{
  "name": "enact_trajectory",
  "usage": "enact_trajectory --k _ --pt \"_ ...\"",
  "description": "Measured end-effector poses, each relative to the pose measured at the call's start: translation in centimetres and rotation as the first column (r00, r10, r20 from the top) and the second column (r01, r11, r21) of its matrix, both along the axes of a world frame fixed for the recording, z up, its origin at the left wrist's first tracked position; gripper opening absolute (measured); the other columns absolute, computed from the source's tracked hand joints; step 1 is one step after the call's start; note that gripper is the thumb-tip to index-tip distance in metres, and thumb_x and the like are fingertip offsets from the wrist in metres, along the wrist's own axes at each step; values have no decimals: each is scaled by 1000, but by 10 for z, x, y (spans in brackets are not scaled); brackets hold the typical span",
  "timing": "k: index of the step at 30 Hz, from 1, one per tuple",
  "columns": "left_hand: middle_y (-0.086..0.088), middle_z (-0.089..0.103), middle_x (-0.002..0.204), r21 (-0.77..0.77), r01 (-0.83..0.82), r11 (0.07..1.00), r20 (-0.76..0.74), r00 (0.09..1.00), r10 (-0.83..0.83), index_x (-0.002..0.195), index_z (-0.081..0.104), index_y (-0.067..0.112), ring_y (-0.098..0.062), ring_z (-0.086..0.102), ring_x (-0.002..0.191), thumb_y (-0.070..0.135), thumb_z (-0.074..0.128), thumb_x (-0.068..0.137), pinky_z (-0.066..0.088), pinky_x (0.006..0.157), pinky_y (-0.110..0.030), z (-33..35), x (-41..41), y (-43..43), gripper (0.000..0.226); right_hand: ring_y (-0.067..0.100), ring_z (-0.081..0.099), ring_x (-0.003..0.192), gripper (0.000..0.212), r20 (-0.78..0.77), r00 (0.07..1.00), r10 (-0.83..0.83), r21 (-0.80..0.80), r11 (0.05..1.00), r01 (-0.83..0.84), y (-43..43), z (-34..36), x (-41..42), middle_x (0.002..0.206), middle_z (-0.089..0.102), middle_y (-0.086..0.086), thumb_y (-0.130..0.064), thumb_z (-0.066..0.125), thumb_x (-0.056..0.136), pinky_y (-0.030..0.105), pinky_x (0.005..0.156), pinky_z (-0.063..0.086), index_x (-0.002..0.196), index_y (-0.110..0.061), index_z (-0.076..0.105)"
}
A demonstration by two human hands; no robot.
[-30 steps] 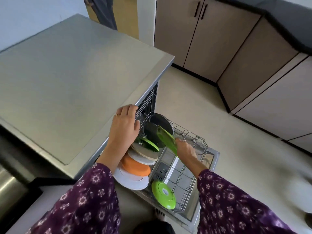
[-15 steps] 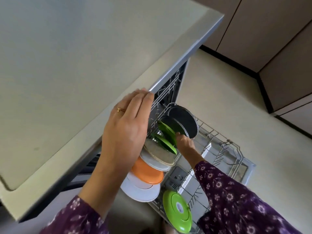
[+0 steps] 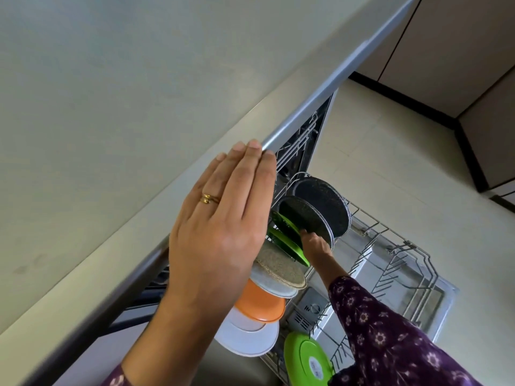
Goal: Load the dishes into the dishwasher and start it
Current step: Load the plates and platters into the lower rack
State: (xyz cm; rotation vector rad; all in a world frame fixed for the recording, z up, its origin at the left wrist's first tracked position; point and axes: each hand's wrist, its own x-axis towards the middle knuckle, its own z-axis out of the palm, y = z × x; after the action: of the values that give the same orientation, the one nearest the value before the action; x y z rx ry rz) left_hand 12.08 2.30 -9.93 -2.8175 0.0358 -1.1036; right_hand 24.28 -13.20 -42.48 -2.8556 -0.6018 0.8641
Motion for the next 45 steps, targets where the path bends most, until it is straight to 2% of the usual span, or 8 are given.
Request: enact_trajectory --k 8,15,19,27,31,35,40,45 --pt "-6 67 116 34 -30 999 69 997 28 112 69 7 -19 63 110 8 53 97 46 99 -31 -3 2 -2 22 30 61 105 32 -63 994 -94 46 994 97 -8 -26 2 117 61 17 -14 40 99 34 95 47 127 -12 55" --pt "-5 68 115 8 -31 999 58 998 30 111 69 8 -18 63 110 5 56 95 48 98 -31 -1 3 -3 21 22 66 89 28 -82 986 -143 65 987 148 -5 7 4 103 64 11 -6 56 89 28 80 55 117 -5 60" --pt "-8 67 117 -97 -14 995 13 1000 16 111 68 5 -20 62 111 0 51 95 48 98 -33 -1 4 -4 24 26 64 92 27 -61 989 -133 43 990 135 -3 42 0 105 62 13 -3 50 84 32 78 56 107 -6 63" --pt "-13 65 117 -404 2 915 -251 961 -114 113 65 0 -25 60 112 -10 64 75 46 100 -34 36 -9 -1 40 26 62 102 27 -97 995 12 91 996 -3 16 201 -52 110 59 10 -17 50 88 26 75 51 112 -9 61" --pt "-12 58 127 -468 -36 883 -416 891 -184 125 56 4 -27 53 120 -5 59 82 43 100 -33 69 -27 3 44 29 65 88 22 -27 998 57 214 976 -49 29 295 -78 95 65 12 -17 51 82 36 74 56 96 -8 65" --pt "-9 56 130 -525 -201 827 -436 898 -58 130 50 8 -29 50 119 6 55 85 41 97 -38 102 -69 21 45 23 65 88 21 89 992 93 323 939 -117 44 379 -109 97 69 4 -25 50 85 36 75 55 98 -18 64" --pt "-8 57 127 -655 -372 658 -356 920 165 129 53 11 -27 50 119 5 58 84 36 102 -33 140 -177 50 46 27 62 101 28 179 952 249 400 865 -301 87 462 -166 105 68 11 -24 53 88 32 85 48 113 -14 63" --pt "-5 60 122 -662 -545 515 -371 835 407 123 57 10 -24 55 114 5 67 79 34 99 -25 143 -340 83 45 28 64 96 26 173 892 418 503 741 -445 154 510 -260 96 71 10 -20 58 84 33 86 50 107 -15 68"
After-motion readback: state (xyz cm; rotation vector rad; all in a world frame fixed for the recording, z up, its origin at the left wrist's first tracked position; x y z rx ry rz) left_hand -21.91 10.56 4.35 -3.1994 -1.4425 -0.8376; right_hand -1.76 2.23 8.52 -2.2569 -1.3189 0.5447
